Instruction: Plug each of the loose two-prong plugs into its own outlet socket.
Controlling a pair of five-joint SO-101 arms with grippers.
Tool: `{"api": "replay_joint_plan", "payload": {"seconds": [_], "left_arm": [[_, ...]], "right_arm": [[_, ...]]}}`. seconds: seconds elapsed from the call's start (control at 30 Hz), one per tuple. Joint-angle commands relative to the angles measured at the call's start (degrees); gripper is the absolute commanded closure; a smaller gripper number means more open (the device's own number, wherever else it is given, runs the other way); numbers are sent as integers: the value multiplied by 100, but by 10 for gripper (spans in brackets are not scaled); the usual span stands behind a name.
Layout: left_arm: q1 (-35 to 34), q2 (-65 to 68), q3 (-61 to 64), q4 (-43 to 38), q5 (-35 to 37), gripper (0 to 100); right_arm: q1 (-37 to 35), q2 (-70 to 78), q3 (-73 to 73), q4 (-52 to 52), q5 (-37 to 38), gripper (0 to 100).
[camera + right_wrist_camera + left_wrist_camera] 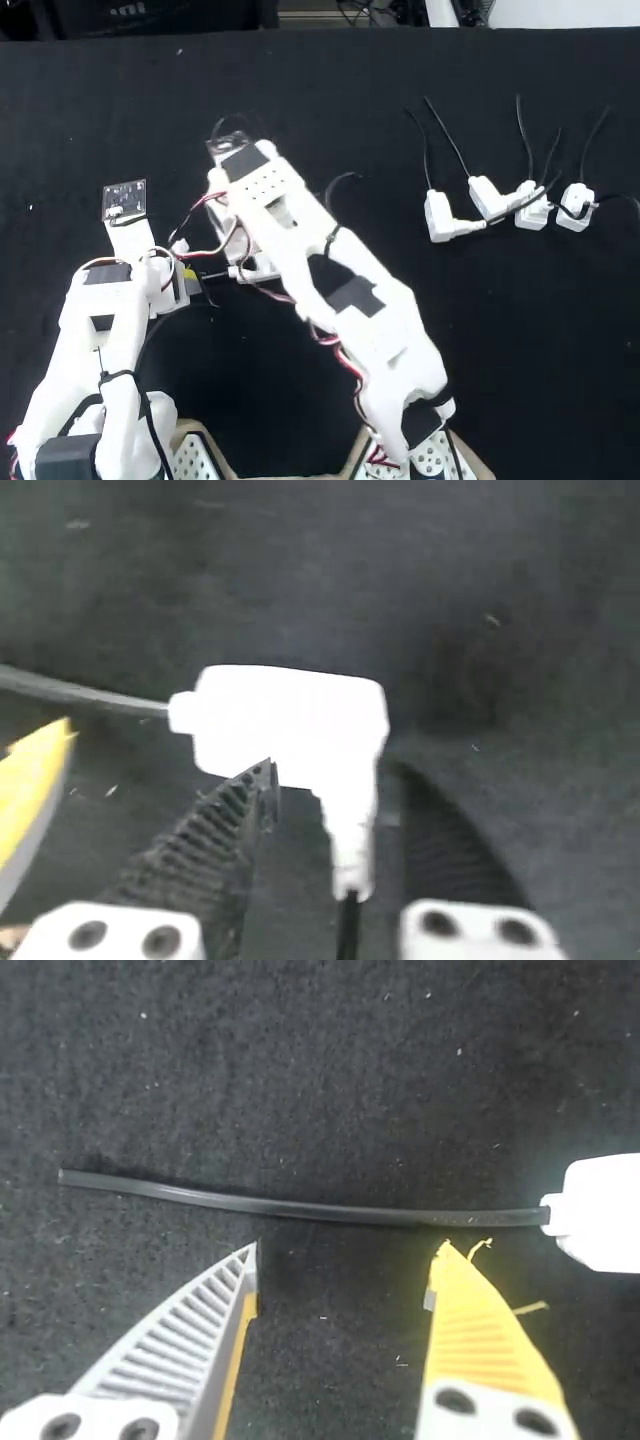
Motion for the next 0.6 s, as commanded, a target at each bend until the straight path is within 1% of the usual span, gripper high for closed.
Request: {"api": "replay_joint_plan", "payload": {"seconds": [0.0,0.07,0.17,0.27,0.3,0.37,0.5,0.57], "left_arm": [[-57,-158,-48,-26,62,730],[-84,-167,-48,-26,62,730],[-382,-167,-92,-26,105,730],[-752,-167,-180,-18,501,730],[-901,-167,-215,-18,598,730],[-1182,-167,-224,-18,835,730],[-1842,-167,-374,-18,1424,730],[-2123,-167,-418,-18,1723,730]], "right_arm": [[-211,-910,-84,-132,677,676],[-220,-1288,-75,-123,897,670],[-193,-1771,-31,-114,1125,669],[-220,-2114,-22,-97,1732,669],[-229,-2202,-22,-97,2075,669],[-193,-2316,-22,0,3086,669],[-18,-2202,303,255,5662,666],[-35,-2035,681,211,6444,666]]}}
